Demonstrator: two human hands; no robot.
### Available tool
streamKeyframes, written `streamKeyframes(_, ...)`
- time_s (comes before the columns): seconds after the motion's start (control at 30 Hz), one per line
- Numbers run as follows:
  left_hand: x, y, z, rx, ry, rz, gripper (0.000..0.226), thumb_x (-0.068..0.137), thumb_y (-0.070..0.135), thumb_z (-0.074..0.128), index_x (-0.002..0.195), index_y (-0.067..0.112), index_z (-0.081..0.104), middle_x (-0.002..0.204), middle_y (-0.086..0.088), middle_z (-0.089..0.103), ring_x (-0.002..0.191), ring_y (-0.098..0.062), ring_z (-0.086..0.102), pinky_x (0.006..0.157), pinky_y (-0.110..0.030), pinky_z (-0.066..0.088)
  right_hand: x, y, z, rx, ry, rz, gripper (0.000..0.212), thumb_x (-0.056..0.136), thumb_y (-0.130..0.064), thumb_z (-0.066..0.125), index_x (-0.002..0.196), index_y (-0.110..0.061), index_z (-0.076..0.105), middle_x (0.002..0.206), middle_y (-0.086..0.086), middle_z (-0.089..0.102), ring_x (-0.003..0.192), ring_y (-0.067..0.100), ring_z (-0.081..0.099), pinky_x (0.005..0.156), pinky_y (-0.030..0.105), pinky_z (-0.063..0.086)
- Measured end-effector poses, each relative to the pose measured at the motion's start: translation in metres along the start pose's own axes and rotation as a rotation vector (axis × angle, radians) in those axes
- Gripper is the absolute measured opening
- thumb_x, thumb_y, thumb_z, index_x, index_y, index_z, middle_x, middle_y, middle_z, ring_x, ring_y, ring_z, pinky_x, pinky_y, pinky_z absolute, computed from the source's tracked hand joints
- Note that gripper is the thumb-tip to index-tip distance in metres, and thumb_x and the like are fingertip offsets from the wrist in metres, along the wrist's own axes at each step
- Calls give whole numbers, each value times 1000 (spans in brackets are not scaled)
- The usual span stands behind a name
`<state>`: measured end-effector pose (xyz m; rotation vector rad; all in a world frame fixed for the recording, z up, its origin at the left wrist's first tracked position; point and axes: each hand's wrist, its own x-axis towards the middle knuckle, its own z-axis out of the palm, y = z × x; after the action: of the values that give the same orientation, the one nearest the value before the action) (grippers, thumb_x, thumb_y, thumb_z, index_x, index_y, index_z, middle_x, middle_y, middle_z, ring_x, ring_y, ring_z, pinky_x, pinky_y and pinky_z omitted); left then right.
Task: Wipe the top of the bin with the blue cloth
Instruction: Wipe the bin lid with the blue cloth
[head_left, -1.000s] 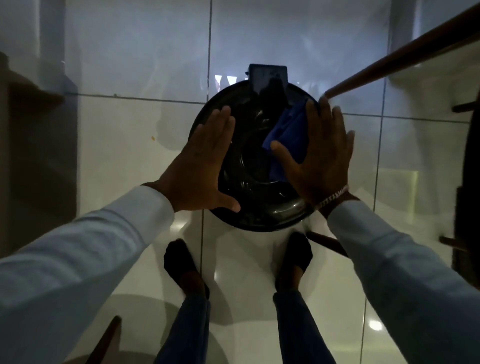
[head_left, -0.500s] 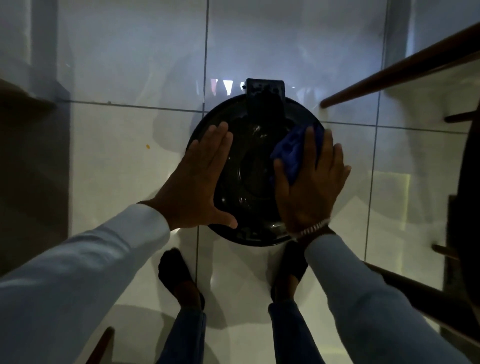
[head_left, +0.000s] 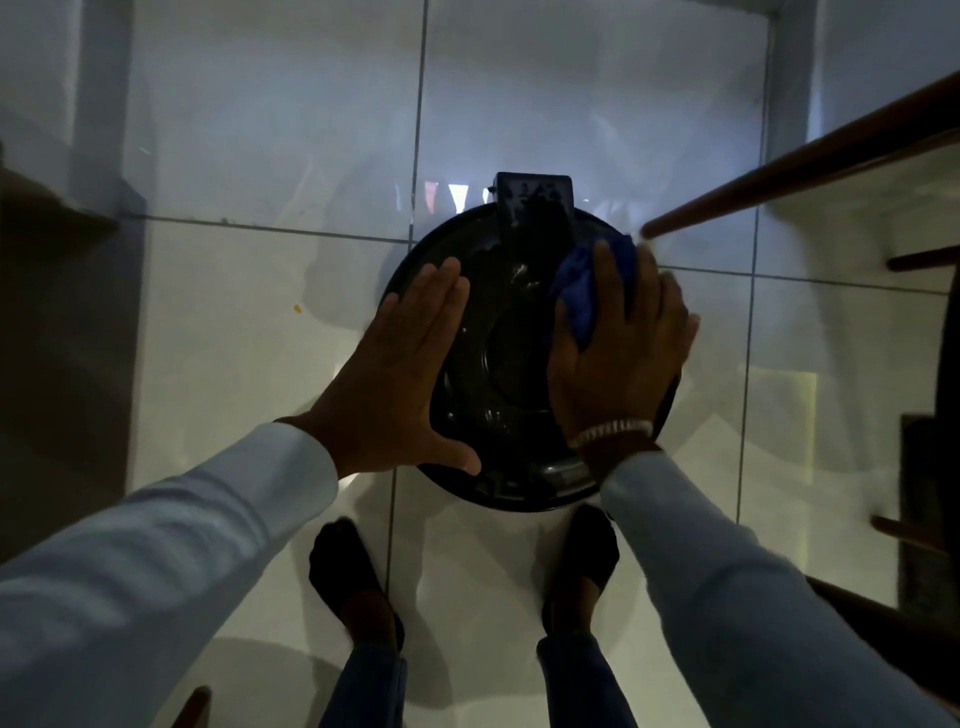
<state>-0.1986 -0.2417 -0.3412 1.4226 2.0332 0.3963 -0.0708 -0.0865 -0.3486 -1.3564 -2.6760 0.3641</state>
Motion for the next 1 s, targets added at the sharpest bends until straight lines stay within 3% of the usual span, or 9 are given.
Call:
streamKeyframes(0.13, -1, 0, 0, -13, 6, -6, 142, 52, 80, 66, 150, 19, -16, 160, 3, -24, 146, -14, -25, 116, -30, -14, 0, -15, 3, -22, -43, -157, 61, 88, -47, 42, 144, -26, 31, 156, 12, 28, 144, 38, 19, 115, 65, 9)
streamKeyframes(0.27, -1, 0, 0, -31, -5, -11, 144, 51, 80, 67, 149, 18, -19, 159, 3, -26, 145, -14, -26, 117, -32, -12, -36, 16, -12, -38, -88, -361, 60, 88, -47, 45, 142, -24, 34, 154, 13, 30, 143, 38, 20, 113, 66, 16)
streamKeyframes(0.4, 0, -2, 1, -13, 5, -4, 144, 50, 82, 65, 150, 18, -17, 160, 3, -24, 146, -15, -24, 117, -33, -11, 3, 7, -13, 52, -66, -142, 58, 88, -42, 44, 141, -21, 37, 153, 15, 34, 140, 40, 27, 109, 66, 25)
streamKeyframes(0.47, 0, -3, 2, -4, 14, 4, 143, 51, 82, 64, 149, 17, -17, 160, 3, -24, 146, -14, -23, 117, -32, -11, 25, -14, -6, 78, -50, -93, 56, 89, -42, 43, 141, -23, 39, 153, 12, 34, 141, 39, 25, 111, 67, 19)
streamKeyframes(0.57, -2, -4, 1, -17, 24, -3, 144, 51, 83, 63, 148, 18, -21, 157, 4, -29, 146, -13, -25, 117, -30, -12, 16, -26, 2, 12, -73, -273, 55, 90, -43, 41, 142, -25, 38, 156, 10, 28, 144, 40, 17, 114, 65, 6)
streamKeyframes(0.73, -2, -3, -1, -33, 22, -18, 147, 49, 82, 65, 147, 18, -24, 156, 3, -30, 145, -14, -26, 116, -26, -14, -30, 9, -12, -68, -186, -546, 61, 86, -50, 45, 141, -26, 36, 155, 10, 27, 144, 39, 14, 112, 70, 11)
streamKeyframes(0.9, -2, -8, 0, -13, 20, 2, 149, 46, 82, 66, 147, 19, -23, 155, 5, -32, 144, -11, -29, 115, -28, -12, -1, -20, -6, 37, -148, -321, 56, 88, -49, 38, 141, -31, 31, 158, 9, 24, 145, 38, 11, 112, 70, 5)
streamKeyframes(1.0, -3, -10, -2, -37, 38, 6, 151, 43, 80, 70, 148, 20, -21, 158, 6, -25, 144, -7, -27, 115, -26, -9, -12, -36, 1, 0, -164, -392, 60, 88, -63, 36, 140, -33, 37, 158, 5, 24, 147, 35, 10, 112, 66, 0)
